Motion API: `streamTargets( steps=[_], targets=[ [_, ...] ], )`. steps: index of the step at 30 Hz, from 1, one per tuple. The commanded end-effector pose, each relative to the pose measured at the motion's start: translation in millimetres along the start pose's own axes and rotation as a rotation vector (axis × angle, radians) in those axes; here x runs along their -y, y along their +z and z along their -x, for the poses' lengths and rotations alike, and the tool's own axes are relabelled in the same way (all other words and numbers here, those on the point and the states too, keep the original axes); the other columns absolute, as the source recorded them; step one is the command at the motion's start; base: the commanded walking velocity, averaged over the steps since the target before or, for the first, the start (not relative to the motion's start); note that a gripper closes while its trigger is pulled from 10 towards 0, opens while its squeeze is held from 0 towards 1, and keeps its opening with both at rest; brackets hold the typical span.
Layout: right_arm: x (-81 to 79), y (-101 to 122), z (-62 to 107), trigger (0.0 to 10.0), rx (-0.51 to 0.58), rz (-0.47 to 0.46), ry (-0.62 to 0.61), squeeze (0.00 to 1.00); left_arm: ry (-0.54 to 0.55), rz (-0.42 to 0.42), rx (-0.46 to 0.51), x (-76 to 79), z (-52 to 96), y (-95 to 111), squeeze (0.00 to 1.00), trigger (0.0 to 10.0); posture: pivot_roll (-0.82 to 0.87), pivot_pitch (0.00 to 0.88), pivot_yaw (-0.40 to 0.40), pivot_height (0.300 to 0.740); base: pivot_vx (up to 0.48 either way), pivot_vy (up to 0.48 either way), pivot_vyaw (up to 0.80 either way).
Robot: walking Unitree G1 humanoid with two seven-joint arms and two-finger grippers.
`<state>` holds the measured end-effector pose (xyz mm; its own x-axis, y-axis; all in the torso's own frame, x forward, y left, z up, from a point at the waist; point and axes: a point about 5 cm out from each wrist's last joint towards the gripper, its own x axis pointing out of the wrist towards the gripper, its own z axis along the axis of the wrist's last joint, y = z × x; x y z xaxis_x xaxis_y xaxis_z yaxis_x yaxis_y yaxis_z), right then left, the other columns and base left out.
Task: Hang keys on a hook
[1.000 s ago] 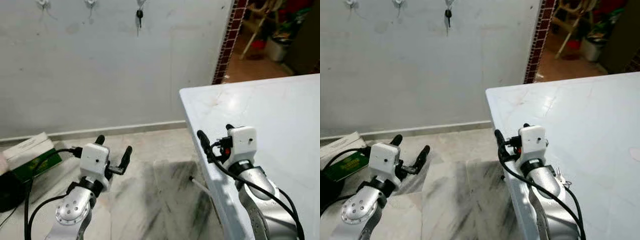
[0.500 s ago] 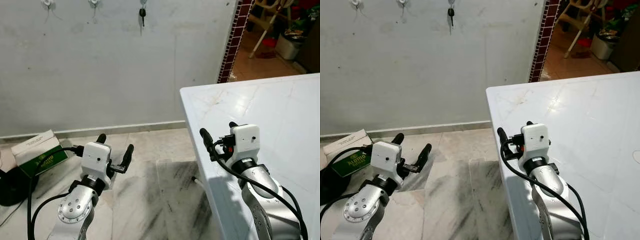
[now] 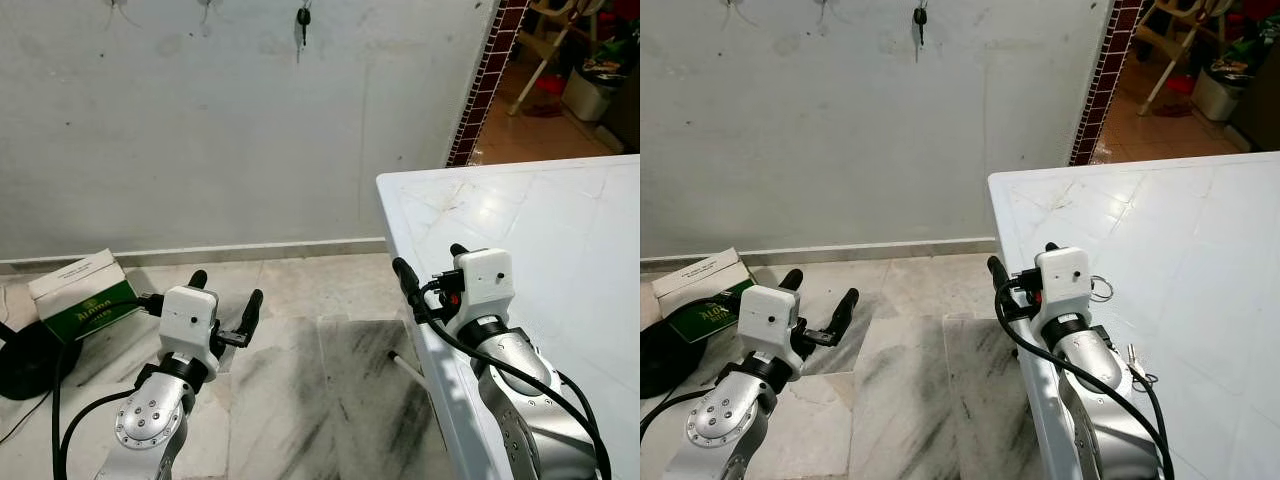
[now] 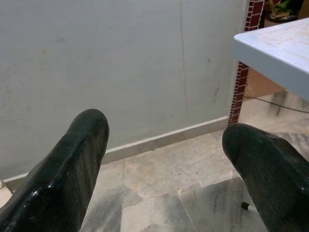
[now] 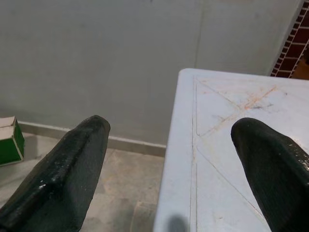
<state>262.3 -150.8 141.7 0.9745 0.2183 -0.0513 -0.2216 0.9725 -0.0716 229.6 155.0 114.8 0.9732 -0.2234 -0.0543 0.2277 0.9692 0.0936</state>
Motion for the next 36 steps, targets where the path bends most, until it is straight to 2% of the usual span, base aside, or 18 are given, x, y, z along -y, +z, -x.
streamTargets(
  steps=[1,8,14,19,24,31,36],
  targets=[
    [1.0,5,2.7,10.0,0.013,-0.008,-0.010,0.00,-0.012,-0.014,-0.010,0.7,0.8,-2,0.00,10.0,0.00,0.083,0.030,0.740,0.000,0.000,-0.80],
    [8.0,3,8.0,10.0,0.003,-0.002,-0.072,0.00,-0.106,0.008,-0.008,8.9,-1.9,1,0.00,10.0,-0.01,0.091,0.047,0.740,0.000,0.000,-0.80],
    [14.4,4,10.1,10.0,-0.003,0.017,-0.127,0.00,-0.095,0.005,-0.002,6.9,-5.7,1,0.00,10.0,-0.02,0.100,0.050,0.740,0.000,0.000,-0.80],
    [20.3,7,10.4,10.0,-0.002,0.036,-0.167,0.00,-0.090,-0.035,-0.004,7.9,-4.8,1,0.00,10.0,-0.02,0.108,0.045,0.740,0.000,0.000,-0.80],
    [20.0,5,10.4,10.0,-0.021,0.045,-0.183,0.00,-0.167,0.028,-0.057,13.5,-3.0,-6,0.00,10.0,-0.02,0.122,0.034,0.740,0.000,0.000,-0.80],
    [18.5,5,10.9,10.0,-0.029,0.044,-0.169,0.00,-0.164,0.030,-0.056,14.3,-0.9,-6,0.00,10.0,-0.02,0.134,0.032,0.740,0.000,0.000,-0.80],
    [15.6,5,12.1,10.0,-0.028,0.047,-0.142,0.00,-0.123,0.088,-0.078,10.3,-1.2,-8,0.00,10.0,-0.02,0.136,0.031,0.740,0.000,0.000,0.00]
  ],
)
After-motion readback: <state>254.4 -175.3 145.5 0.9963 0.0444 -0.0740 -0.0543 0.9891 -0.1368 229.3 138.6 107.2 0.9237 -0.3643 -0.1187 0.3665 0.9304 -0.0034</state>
